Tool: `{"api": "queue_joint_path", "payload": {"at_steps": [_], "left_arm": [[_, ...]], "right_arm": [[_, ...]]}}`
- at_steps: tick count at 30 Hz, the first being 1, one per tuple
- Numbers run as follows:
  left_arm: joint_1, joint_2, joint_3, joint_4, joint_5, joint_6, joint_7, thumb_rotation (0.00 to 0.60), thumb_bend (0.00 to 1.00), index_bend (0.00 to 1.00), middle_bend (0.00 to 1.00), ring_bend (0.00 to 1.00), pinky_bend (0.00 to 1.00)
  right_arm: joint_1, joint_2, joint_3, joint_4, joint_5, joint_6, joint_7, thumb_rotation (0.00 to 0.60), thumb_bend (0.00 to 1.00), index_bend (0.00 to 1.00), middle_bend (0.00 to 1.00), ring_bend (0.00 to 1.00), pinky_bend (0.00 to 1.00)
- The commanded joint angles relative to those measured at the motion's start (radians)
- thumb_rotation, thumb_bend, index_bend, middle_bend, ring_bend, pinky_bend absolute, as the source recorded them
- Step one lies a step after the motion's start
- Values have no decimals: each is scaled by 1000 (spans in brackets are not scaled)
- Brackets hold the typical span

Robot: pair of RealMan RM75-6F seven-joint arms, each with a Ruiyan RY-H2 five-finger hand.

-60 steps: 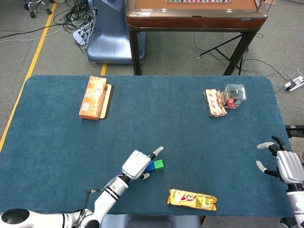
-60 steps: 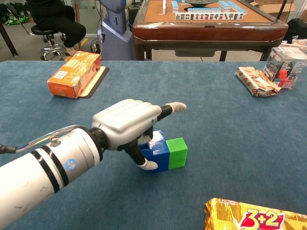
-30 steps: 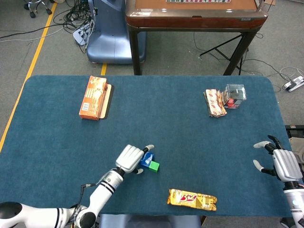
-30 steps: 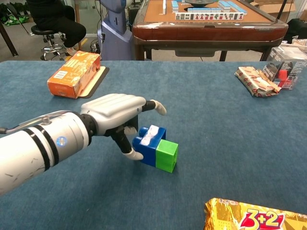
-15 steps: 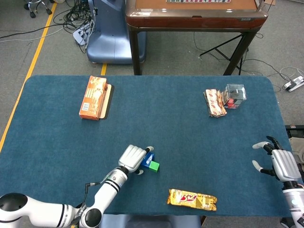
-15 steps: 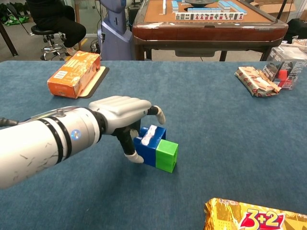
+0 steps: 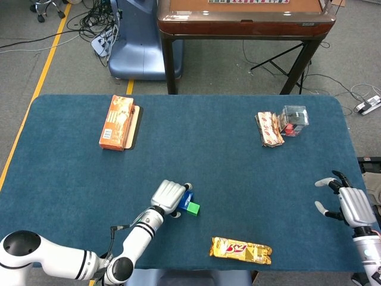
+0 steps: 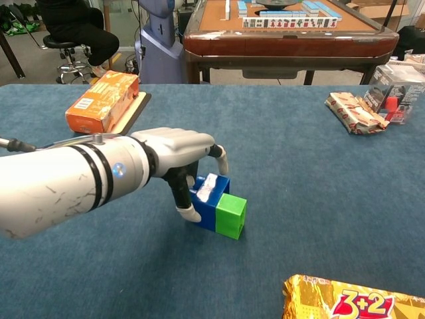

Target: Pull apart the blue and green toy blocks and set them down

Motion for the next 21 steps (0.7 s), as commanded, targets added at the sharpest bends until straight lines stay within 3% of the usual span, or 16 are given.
{"api": "queue_joint_path", "payload": {"at_steps": [1,21], "left_arm": [[-19,-6,-2,13,-24,4,-4,600,145,309,1000,821,967],[-83,4,2,54,-112,-13,-82,600,165,437,1000,822,967]], "right_arm": [[-1,1,0,0,1,0,1,600,266,388,361,365,443],[6,-14,-5,15,2,-15,10,600,266,388,361,365,442]]}}
